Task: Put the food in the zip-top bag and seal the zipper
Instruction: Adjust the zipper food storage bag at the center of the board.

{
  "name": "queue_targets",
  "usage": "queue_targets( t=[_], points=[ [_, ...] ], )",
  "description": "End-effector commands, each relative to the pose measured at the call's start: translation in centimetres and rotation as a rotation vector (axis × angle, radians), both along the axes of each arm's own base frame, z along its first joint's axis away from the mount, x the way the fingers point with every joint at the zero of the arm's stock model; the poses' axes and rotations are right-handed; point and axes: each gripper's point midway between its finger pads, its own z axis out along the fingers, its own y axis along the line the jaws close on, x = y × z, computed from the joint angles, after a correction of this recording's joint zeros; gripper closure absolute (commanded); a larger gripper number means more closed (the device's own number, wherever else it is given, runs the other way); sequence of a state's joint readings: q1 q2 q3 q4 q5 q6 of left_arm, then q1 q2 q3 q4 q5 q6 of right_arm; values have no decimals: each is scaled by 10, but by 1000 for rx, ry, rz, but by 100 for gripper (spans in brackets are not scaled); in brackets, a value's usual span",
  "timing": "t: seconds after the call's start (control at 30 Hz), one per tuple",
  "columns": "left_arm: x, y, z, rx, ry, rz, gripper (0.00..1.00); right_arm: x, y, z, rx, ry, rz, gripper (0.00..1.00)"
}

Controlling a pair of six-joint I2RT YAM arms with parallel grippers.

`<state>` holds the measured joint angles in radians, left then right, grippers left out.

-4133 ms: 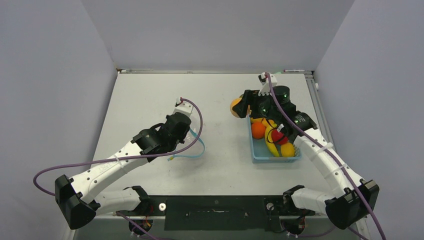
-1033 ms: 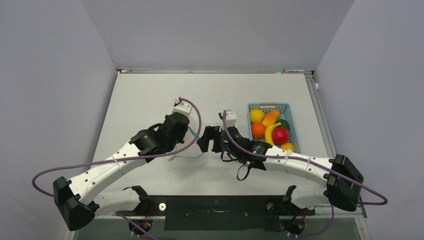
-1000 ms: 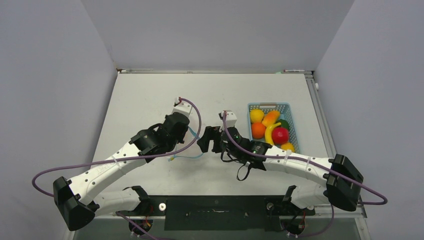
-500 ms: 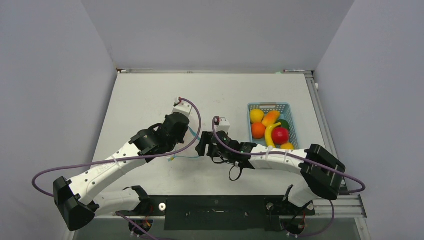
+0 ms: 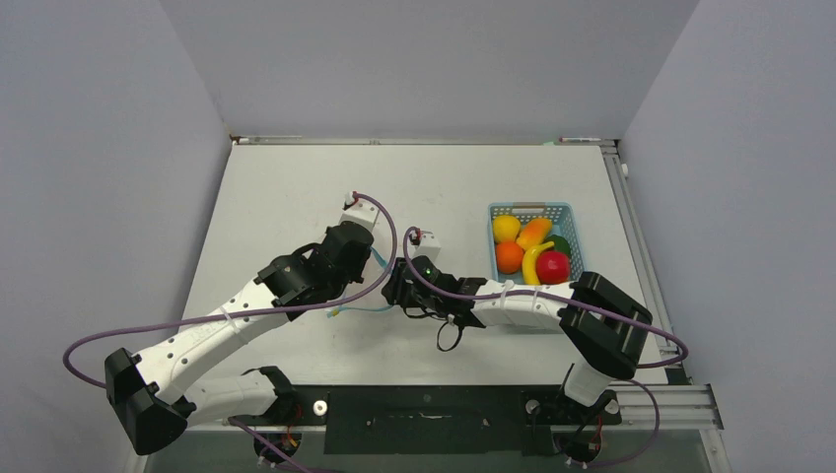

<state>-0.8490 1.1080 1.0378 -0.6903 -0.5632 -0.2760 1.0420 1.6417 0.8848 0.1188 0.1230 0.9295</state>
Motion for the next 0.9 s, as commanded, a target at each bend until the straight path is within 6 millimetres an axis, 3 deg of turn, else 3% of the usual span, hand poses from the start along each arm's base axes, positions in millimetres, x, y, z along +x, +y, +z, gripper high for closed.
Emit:
queue_targets(
  t=[0.0, 0.1, 0.13, 0.63, 0.87],
  points=[
    [6, -7, 14, -56, -41, -6, 100, 10, 21, 29, 82, -49, -4, 75],
    [5, -6, 15, -57, -41, -4, 100, 12, 20, 32, 71, -61, -6, 93],
    [6, -6, 15, -57, -42, -3, 100, 13, 20, 34, 70, -66, -6, 94],
    [5, -5, 14, -41, -34, -2, 100, 18, 21, 58, 91, -125, -9, 95],
    [4, -5, 15, -42, -34, -10, 92, 20, 22, 61, 86, -132, -13, 95]
  ],
)
